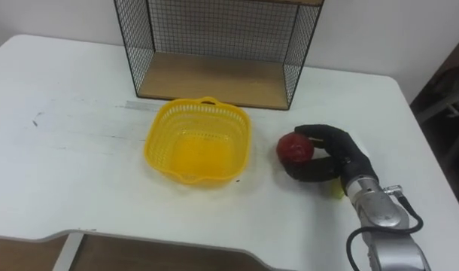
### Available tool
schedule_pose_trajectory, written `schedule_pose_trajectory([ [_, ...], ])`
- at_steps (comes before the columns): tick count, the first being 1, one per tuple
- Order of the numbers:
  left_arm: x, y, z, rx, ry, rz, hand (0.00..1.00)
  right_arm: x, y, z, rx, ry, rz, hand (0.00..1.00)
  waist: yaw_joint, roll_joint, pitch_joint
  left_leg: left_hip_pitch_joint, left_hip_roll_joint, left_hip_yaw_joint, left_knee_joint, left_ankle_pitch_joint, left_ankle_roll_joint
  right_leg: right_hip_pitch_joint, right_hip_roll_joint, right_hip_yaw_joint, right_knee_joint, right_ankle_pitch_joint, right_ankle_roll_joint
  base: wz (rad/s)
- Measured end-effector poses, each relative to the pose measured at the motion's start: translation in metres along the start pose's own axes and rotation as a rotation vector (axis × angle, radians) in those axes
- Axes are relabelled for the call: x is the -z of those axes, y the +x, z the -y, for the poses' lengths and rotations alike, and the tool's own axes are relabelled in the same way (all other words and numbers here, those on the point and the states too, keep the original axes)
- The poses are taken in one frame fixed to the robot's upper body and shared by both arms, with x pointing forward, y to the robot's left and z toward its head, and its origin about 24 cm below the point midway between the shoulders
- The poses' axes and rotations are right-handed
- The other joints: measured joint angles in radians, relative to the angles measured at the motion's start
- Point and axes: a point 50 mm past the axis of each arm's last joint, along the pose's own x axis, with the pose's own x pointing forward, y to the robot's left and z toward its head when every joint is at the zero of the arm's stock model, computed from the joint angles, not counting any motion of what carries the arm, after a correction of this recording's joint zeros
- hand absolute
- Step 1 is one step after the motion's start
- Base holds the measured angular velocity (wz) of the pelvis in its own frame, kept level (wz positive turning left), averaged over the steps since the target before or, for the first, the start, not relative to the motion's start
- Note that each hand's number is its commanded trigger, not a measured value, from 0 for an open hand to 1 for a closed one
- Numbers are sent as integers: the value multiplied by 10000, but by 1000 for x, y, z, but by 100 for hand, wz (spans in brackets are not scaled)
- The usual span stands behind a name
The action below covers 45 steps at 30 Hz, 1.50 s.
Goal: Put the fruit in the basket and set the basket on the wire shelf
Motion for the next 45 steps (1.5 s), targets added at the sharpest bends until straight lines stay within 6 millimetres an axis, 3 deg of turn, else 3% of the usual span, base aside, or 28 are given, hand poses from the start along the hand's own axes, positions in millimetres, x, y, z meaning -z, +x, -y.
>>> schedule_pose_trajectory([
  [8, -2, 0, 4, 71, -39, 94, 0, -46, -3, -3, 23, -108, 1934, 100, 7, 38, 4, 5, -10, 9, -23, 1, 0, 20, -6, 24, -31, 0, 1, 0],
  [20, -6, 0, 3, -125, 76, 274, 0, -69, -8, -6, -104, -245, 2952, 100, -38, 25, 26, -37, -3, 39, -77, 2, 2, -26, -6, 22, -16, 0, 2, 0],
  [25, -13, 1, 0, -244, 122, 476, 0, -86, -13, -9, -234, -447, 3698, 100, -4, -159, -49, -165, 2, 38, -58, 3, 1, -181, 2, 21, -14, 1, 0, 0],
  [29, -15, 1, -1, -224, 128, 604, 0, -95, -16, -21, -905, -631, 4090, 100, 16, -250, -2, -161, 6, 53, -50, 3, 2, -155, 4, 23, -25, 14, 7, 0],
  [35, -18, 1, -1, -184, 136, 722, 0, -99, -18, -32, -1816, -875, 4260, 100, 85, -160, 58, -163, 12, 52, -76, 2, 2, -166, 11, 53, -20, 25, 7, 0],
  [45, -19, 1, 0, -152, 199, 799, 0, -100, -19, -39, -2413, -1669, 4263, 100, 297, -55, 72, -229, 6, 18, -61, 2, 2, -164, 15, 11, -23, 32, 5, 0],
])
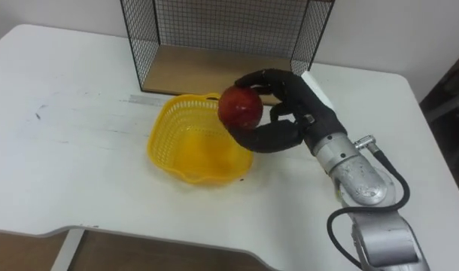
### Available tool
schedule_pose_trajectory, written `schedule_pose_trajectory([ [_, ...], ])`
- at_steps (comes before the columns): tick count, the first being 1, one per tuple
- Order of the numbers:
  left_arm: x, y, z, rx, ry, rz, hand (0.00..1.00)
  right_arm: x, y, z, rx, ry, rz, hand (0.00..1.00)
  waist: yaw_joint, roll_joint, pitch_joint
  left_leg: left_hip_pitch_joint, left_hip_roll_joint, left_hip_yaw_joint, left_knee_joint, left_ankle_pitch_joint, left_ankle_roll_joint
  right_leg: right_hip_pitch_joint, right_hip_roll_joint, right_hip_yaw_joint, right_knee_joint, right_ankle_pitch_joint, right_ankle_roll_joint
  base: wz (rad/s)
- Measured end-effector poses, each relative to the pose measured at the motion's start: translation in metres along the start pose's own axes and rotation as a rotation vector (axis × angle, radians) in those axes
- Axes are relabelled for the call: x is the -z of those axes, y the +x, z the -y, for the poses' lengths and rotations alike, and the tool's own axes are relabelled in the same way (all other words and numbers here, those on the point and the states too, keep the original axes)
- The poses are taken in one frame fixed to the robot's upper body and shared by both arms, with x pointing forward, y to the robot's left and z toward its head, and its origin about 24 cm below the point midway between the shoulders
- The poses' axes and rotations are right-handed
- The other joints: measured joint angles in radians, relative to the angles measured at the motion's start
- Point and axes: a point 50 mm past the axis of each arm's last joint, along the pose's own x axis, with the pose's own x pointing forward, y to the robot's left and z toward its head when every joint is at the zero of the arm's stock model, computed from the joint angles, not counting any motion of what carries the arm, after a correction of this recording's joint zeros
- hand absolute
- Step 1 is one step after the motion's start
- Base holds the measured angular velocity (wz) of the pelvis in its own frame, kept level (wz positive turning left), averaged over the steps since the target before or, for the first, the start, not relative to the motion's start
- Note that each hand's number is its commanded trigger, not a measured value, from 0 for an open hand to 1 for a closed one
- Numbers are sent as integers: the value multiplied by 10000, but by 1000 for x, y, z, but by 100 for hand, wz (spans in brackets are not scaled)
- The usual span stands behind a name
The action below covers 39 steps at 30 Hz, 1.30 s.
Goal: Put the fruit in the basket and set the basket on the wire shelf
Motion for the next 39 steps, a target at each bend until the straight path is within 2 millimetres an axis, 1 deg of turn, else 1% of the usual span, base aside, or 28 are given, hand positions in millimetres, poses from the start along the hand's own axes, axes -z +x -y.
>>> schedule_pose_trajectory([
  [4, -2, 0, 1, 142, 138, 74, 0, -1, 2, -9, -439, -451, -58, 100, 29, 30, -59, 28, -5, -12, 13, 1, 0, 8, 0, 19, 0, 0, 0, 1],
  [7, -5, 1, 0, 129, 134, 143, 0, -1, 3, -12, -499, -408, -35, 100, 128, 33, -66, 60, -5, -1, 6, 5, 4, 27, -2, 37, -1, 0, 0, 0],
  [12, -8, 1, 4, 253, 538, 211, 0, -2, 4, -16, -655, -517, -35, 100, 264, 52, -50, 70, -4, -7, 19, 10, 10, 40, -5, -7, 6, 2, -1, 0],
  [14, -8, 0, 5, 297, 633, 220, 0, -2, 5, -20, -834, -635, -51, 100, 265, 77, -4, 54, -2, -29, -5, 11, 10, 28, -3, -40, 9, 4, -3, 0],
  [15, -8, 0, 5, 302, 642, 223, 0, -2, 5, -21, -850, -639, -58, 50, 268, 77, 6, 50, -3, -30, -7, 10, 10, 23, -3, -43, 10, 5, -3, 0],
  [16, -8, 0, 5, 309, 656, 228, 0, -2, 5, -21, -854, -629, -79, 6, 282, 58, 19, 43, -3, -31, -20, 10, 10, 18, -3, -47, 13, 5, -2, 0],
  [17, -8, 0, 5, 314, 671, 223, 0, -1, 6, -21, -857, -629, -139, 0, 301, 59, 47, 40, -3, -25, -32, 10, 10, 17, -4, -37, 21, 5, -3, 0],
  [20, -8, 0, 7, 365, 789, 237, 0, -1, 6, -21, -829, -672, -226, 0, 358, 17, 76, 29, -3, -4, -67, 11, 11, -10, -5, -29, 22, 5, -2, 0],
  [25, -8, 0, 7, 384, 817, 206, 0, 0, 6, -21, -730, -824, -301, 0, 405, -22, 48, 56, -7, 26, -80, 14, 11, -20, -5, 0, -6, 5, -1, 0],
  [33, -8, 0, 8, 452, 819, 178, 0, 2, 6, -21, -694, -772, -366, 0, 457, -20, 49, 63, -7, 21, -78, 14, 12, -2, -7, 2, -21, 5, -1, 0],
  [39, -7, 0, 7, 438, 789, 123, 0, 5, 6, -22, -707, -425, -437, 0, 400, -8, 55, 36, -5, 14, -102, 13, 12, 25, -4, 10, -8, 5, -1, 0],
])
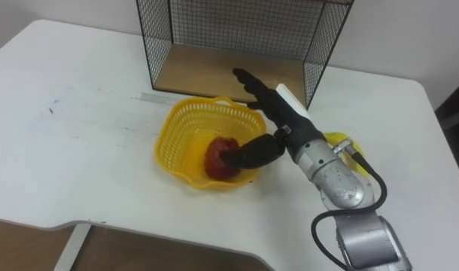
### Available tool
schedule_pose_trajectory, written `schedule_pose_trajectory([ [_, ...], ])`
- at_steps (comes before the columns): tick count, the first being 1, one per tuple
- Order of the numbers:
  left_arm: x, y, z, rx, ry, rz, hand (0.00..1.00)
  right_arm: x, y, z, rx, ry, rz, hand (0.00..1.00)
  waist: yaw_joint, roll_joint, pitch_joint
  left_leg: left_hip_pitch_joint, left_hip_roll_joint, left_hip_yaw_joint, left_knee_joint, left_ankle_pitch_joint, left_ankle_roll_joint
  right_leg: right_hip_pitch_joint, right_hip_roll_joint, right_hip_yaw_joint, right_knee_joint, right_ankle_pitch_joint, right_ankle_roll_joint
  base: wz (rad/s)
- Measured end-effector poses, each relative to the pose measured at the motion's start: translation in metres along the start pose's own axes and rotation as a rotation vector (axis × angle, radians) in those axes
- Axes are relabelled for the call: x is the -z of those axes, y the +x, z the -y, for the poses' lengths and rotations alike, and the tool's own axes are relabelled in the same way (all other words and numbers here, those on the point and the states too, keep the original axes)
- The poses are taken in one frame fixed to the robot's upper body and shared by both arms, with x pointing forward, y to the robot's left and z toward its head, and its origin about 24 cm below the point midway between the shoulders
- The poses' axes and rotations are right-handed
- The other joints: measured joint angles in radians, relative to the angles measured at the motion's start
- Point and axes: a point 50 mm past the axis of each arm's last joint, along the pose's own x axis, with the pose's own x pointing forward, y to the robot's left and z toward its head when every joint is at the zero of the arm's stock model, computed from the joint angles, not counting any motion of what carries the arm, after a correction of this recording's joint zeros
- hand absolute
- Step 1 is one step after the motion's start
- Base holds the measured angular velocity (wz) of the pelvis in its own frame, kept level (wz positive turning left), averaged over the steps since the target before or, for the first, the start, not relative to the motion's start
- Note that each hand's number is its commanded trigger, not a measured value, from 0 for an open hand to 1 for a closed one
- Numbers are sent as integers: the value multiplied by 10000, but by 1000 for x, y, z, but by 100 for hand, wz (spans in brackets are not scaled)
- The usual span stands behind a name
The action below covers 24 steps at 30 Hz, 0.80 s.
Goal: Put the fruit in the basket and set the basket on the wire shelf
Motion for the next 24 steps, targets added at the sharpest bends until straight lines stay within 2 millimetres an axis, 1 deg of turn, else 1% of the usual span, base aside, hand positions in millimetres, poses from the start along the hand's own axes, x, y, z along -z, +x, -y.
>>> schedule_pose_trajectory([
  [5, 0, 0, 0, 5, -26, -2, 0, 0, 0, 0, -10, 341, 92, 0, -22, 1, -7, 1, -1, 0, 11, 0, 0, 4, 1, 4, 8, 1, 1, 0],
  [12, 0, 0, 0, -2, 29, -6, 0, -1, 0, 1, 181, 360, 117, 0, -52, -18, -23, 13, -4, 2, 4, 1, 1, -3, 1, 2, -2, 1, 2, 0],
  [16, 2, 0, 1, 7, 25, -35, 0, -1, 0, 2, 330, 386, 132, 0, -93, -19, -54, 124, -4, 48, 10, 4, 4, -7, -7, 59, -1, 1, 2, -2],
  [18, 2, 0, 1, 13, 15, -58, 0, -2, 0, 4, 423, 368, 171, 0, -197, -13, -70, 160, -6, 43, 3, 4, 4, 6, -11, 68, 2, 1, 2, 0],
  [22, 4, 0, -1, -52, -184, -106, 0, -10, -5, 21, 1475, 272, 528, 0, -328, -7, -112, 121, -5, 36, 18, 4, 5, 37, -15, 29, 10, 1, 2, 0],
  [24, 7, -1, -1, -86, -313, -185, 0, -13, -6, 29, 2034, 227, 642, 0, -431, -3, -118, 135, -5, 34, 23, 5, 6, 66, -15, 35, 10, 1, 2, 0],
])
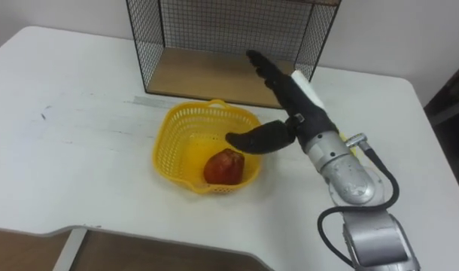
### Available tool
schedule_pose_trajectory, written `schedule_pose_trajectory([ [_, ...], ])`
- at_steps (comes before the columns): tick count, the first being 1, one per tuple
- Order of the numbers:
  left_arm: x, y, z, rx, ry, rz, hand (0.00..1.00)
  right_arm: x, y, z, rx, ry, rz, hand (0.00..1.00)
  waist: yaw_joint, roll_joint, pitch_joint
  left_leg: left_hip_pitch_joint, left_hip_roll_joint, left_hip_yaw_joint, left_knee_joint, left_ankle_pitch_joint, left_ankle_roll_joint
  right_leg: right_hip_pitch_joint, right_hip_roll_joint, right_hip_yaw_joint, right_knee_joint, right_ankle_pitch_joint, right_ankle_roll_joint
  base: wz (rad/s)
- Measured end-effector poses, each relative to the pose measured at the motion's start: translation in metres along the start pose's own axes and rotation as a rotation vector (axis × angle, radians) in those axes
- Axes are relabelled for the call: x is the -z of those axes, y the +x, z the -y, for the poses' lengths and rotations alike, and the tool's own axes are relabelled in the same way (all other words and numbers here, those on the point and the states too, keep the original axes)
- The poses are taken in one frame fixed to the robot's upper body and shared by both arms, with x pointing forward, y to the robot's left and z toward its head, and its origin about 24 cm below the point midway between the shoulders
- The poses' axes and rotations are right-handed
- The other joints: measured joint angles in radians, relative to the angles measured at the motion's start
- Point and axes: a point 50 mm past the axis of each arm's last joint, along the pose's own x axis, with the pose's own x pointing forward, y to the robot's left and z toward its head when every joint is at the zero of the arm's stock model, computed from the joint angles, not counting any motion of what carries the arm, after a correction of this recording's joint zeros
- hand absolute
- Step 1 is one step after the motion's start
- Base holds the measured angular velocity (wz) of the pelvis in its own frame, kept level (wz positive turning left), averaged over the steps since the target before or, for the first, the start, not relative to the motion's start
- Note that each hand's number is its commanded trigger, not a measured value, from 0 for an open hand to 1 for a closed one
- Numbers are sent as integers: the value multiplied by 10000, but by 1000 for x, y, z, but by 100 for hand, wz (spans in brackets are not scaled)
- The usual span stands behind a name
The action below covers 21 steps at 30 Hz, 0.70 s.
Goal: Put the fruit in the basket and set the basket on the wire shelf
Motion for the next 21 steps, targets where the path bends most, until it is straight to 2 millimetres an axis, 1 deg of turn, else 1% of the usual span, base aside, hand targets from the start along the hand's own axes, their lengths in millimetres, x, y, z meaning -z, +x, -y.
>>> schedule_pose_trajectory([
  [2, 5, -1, 1, -25, -71, -119, 0, -2, 0, 10, 614, -167, 58, 0, -97, 50, 6, 54, 0, 16, -21, -1, 1, 77, 4, 68, -7, 0, 1, 0],
  [3, 5, -1, 1, -67, -171, -144, 0, -2, 0, 13, 803, -181, 51, 0, -124, 44, -7, 58, 0, 16, -27, -2, 1, 78, 5, 74, -9, 0, 1, 0],
  [5, 7, -1, -2, -290, -346, -221, 0, -1, -3, 26, 1636, -208, 32, 0, -127, 46, -9, 80, 4, 15, -41, -1, 0, 71, 10, 79, -5, 0, 0, 0],
  [6, 9, -1, -2, -311, -396, -271, 0, -1, -4, 29, 1845, -214, 29, 0, -124, 47, -12, 95, 3, 16, -45, -1, 0, 69, 9, 79, -1, 0, 0, 0],
  [7, 14, -2, -2, -357, -551, -396, 0, -1, -5, 36, 2275, -304, 3, 0, -110, 50, -9, 124, 3, 32, -62, -1, 0, 67, 9, 111, 6, 0, 1, -7],
  [10, 17, -3, -1, -455, -748, -493, 0, -1, -11, 54, 3484, -666, -66, 0, -224, 26, -3, 146, 1, 73, -96, -1, 1, 75, 6, 146, 8, 1, 3, -4],
  [11, 19, -3, 0, -453, -745, -546, 0, -1, -13, 59, 3915, -696, -77, 0, -272, -6, 14, 143, 3, 73, -94, -2, 1, 74, 7, 148, 12, 1, 3, 0],
  [14, 20, -3, 0, -468, -745, -588, 0, 0, -17, 69, 4813, -763, -121, 0, -339, -60, 50, 94, 7, 75, -95, -2, 1, 49, 12, 153, 14, 1, 3, 0],
  [17, 19, -3, -1, -544, -759, -568, 0, 2, -20, 75, 5502, -769, -214, 0, -370, -73, 46, 60, 12, 110, -109, -1, 1, -86, 19, 222, 14, 2, 5, -3],
  [19, 21, -3, 0, -557, -761, -642, 0, 9, -21, 76, 5737, -784, -481, 0, -386, -68, 46, 72, 11, 115, -115, -1, 2, -52, 16, 186, 17, 7, 12, -2],
  [20, 21, -3, 0, -580, -754, -626, 0, 17, -21, 76, 5802, -746, -847, 0, -385, -71, 46, 67, 7, 117, -78, 3, 7, -35, 11, 175, 20, 9, 15, 0],
  [21, 21, -3, 0, -577, -742, -618, 0, 21, -22, 75, 5799, -728, -1035, 0, -388, -70, 47, 67, 5, 117, -67, 4, 8, -39, 8, 167, 19, 9, 15, 0],
])
